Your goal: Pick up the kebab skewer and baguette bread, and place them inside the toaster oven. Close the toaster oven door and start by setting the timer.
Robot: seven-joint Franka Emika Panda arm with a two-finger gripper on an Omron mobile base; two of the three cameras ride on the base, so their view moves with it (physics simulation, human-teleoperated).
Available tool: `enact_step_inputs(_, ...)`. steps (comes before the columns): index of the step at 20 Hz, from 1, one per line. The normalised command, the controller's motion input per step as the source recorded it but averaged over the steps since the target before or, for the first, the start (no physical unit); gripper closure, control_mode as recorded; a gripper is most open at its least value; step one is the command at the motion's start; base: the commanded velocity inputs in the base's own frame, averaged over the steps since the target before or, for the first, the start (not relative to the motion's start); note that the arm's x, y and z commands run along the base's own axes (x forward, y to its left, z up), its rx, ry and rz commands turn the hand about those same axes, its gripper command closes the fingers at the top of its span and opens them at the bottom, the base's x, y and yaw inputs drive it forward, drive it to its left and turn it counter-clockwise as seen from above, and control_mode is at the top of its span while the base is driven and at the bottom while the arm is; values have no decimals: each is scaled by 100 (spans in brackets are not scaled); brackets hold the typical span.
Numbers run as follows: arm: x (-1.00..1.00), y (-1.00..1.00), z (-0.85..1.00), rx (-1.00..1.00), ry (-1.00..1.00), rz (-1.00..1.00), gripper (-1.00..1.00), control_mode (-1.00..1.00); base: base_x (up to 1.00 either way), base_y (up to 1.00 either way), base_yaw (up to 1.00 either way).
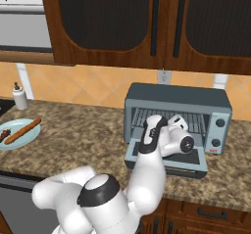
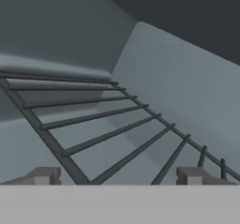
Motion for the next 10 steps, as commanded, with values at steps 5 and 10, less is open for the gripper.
enact_step_inputs(5, 2, 0, -15, 0, 0, -6, 100, -100, 0, 0, 0)
enact_step_inputs(10, 15, 0, 0, 0, 0, -5, 100, -100, 0, 0, 0)
